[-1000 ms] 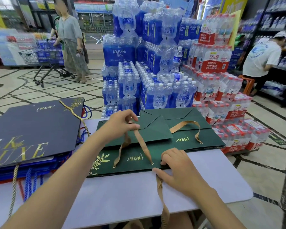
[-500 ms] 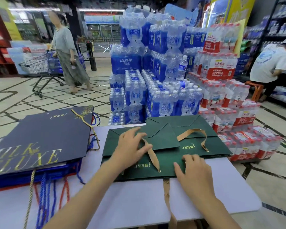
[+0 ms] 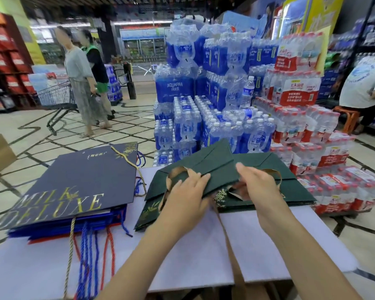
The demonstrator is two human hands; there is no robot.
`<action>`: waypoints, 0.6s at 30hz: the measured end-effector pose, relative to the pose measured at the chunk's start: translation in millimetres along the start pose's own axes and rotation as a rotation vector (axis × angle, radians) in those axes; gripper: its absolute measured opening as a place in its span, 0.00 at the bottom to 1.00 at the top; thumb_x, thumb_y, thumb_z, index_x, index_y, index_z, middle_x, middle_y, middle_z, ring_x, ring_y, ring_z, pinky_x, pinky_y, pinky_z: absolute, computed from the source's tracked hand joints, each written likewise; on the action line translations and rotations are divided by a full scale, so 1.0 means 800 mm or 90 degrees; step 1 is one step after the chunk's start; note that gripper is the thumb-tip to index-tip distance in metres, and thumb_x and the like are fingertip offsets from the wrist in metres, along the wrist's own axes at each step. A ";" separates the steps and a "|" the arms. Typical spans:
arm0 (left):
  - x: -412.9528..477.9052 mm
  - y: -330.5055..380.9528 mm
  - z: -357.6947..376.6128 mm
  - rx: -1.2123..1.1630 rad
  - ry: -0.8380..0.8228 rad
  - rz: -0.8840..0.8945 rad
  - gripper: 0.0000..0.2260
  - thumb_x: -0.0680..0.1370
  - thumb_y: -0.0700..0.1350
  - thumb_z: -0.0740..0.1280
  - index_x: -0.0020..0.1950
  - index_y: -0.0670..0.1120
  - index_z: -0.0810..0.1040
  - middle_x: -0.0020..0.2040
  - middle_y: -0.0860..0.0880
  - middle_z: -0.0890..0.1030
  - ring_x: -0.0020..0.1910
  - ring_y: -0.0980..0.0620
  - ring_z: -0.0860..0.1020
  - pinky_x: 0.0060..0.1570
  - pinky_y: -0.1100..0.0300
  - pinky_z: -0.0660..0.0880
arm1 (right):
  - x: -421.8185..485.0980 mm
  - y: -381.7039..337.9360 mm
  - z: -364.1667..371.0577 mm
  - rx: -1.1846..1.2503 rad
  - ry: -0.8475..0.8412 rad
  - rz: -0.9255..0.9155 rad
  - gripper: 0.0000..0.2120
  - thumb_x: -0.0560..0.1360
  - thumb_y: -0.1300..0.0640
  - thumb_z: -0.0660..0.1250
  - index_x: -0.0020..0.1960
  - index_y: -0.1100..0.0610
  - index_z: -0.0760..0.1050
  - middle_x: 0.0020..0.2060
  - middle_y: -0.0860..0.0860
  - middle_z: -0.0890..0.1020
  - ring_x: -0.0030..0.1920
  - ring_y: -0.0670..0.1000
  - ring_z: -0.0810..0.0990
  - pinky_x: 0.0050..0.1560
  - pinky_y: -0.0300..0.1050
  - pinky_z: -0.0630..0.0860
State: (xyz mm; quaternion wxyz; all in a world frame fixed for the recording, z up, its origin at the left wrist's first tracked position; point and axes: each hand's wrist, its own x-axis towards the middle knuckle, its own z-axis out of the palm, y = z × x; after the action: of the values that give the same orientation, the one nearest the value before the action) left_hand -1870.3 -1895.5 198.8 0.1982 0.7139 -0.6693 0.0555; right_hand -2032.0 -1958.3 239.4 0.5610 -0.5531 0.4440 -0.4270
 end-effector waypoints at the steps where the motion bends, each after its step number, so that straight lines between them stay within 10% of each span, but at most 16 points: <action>1: 0.006 -0.001 -0.017 -0.032 0.038 0.000 0.24 0.80 0.58 0.52 0.75 0.52 0.63 0.68 0.51 0.71 0.67 0.48 0.69 0.65 0.50 0.65 | -0.006 -0.008 0.005 0.025 -0.022 -0.008 0.16 0.80 0.45 0.61 0.45 0.55 0.82 0.38 0.51 0.85 0.37 0.49 0.78 0.40 0.44 0.72; 9: 0.034 0.003 -0.108 -0.189 0.258 -0.049 0.11 0.83 0.52 0.55 0.58 0.49 0.73 0.33 0.55 0.76 0.38 0.44 0.77 0.38 0.51 0.70 | -0.056 0.028 0.048 -0.159 -0.288 -0.017 0.04 0.73 0.55 0.74 0.47 0.53 0.83 0.34 0.50 0.82 0.37 0.44 0.80 0.38 0.34 0.73; 13: 0.040 0.002 -0.125 -0.324 0.394 -0.164 0.13 0.84 0.52 0.55 0.48 0.47 0.73 0.34 0.55 0.74 0.34 0.53 0.73 0.37 0.56 0.64 | -0.043 0.031 0.060 -0.092 -0.179 0.070 0.11 0.78 0.50 0.66 0.46 0.56 0.83 0.24 0.47 0.70 0.26 0.47 0.67 0.30 0.38 0.67; 18: 0.042 0.004 -0.118 -0.668 0.615 -0.351 0.18 0.83 0.55 0.55 0.57 0.43 0.75 0.46 0.51 0.79 0.47 0.52 0.78 0.51 0.56 0.75 | -0.028 0.029 0.053 -0.047 -0.221 0.221 0.21 0.74 0.37 0.67 0.55 0.53 0.77 0.40 0.55 0.80 0.24 0.46 0.56 0.23 0.38 0.53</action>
State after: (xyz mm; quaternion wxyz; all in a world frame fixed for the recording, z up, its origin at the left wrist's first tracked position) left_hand -1852.7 -1893.5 298.0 0.7889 0.5635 -0.2446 -0.0151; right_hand -1996.7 -1926.0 216.8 0.6733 -0.5535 0.4446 -0.2063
